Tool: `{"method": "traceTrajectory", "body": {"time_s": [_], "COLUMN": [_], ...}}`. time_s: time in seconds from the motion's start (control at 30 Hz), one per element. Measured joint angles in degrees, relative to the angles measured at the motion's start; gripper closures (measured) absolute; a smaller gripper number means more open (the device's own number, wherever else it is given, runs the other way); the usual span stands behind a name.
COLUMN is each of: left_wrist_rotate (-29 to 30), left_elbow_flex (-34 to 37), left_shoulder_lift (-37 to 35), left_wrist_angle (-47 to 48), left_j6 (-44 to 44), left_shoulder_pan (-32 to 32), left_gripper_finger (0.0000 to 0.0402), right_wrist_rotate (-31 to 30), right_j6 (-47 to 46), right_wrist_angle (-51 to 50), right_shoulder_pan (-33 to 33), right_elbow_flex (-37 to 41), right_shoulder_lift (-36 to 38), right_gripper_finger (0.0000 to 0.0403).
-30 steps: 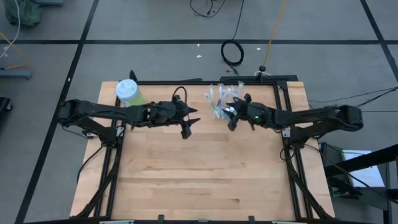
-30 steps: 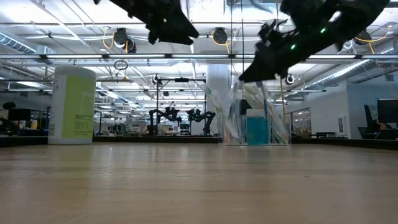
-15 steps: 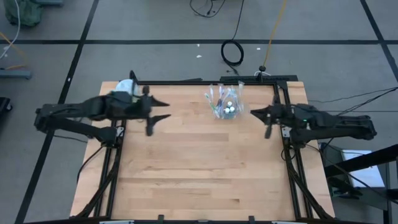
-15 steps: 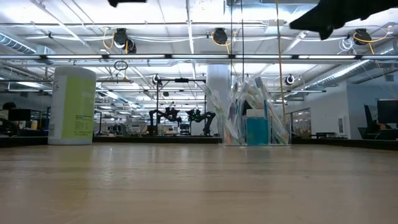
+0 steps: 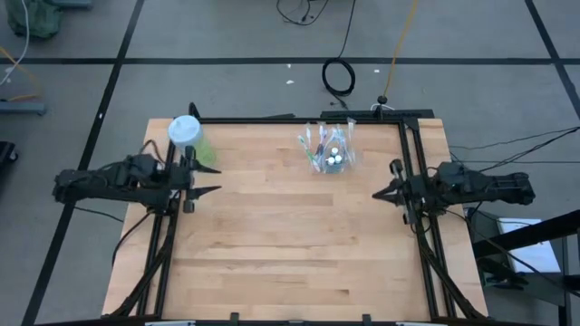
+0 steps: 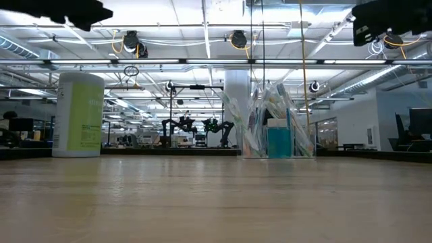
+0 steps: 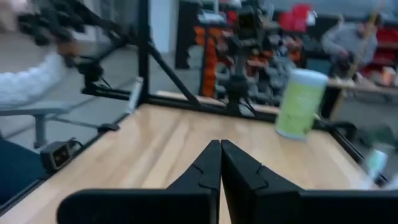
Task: Pick & Place toothbrushing station
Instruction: Return to Home Position
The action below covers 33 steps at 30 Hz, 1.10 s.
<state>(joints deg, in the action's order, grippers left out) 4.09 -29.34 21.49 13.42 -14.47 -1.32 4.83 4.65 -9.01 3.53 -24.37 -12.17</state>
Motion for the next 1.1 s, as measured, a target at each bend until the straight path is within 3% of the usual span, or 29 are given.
{"method": "traceTrajectory", "body": {"time_s": [0.23, 0.4, 0.7, 0.87, 1.1], "left_wrist_rotate": [-7.43, -11.90, -15.04, -14.27, -14.08], "left_elbow_flex": [11.33, 16.94, 23.48, 28.49, 28.47], "left_shoulder_lift": [-13.81, -20.85, -21.11, -21.02, -19.63], "left_wrist_angle": [-3.32, -3.97, -7.93, -15.81, -15.73], "left_j6": [-4.72, -4.95, -6.12, -2.77, -2.00], "left_shoulder_pan": [0.00, 0.00, 0.00, 0.02, 0.09], "left_gripper_finger": [0.0211, 0.0211, 0.0211, 0.0211, 0.0211], "right_wrist_rotate": [5.87, 5.87, 5.49, 1.58, 1.15], "right_j6": [-1.10, -2.45, -4.12, -5.07, -5.25], "right_wrist_angle": [9.26, 11.77, 22.12, 20.53, 20.15], "right_shoulder_pan": [-0.03, -0.04, -0.08, -0.17, -0.15], "right_elbow_flex": [10.90, 15.94, 23.22, 23.31, 23.41], "right_shoulder_lift": [7.54, 12.16, 12.00, 11.69, 11.51], "right_gripper_finger": [0.0402, 0.0402, 0.0402, 0.0400, 0.0399]}}
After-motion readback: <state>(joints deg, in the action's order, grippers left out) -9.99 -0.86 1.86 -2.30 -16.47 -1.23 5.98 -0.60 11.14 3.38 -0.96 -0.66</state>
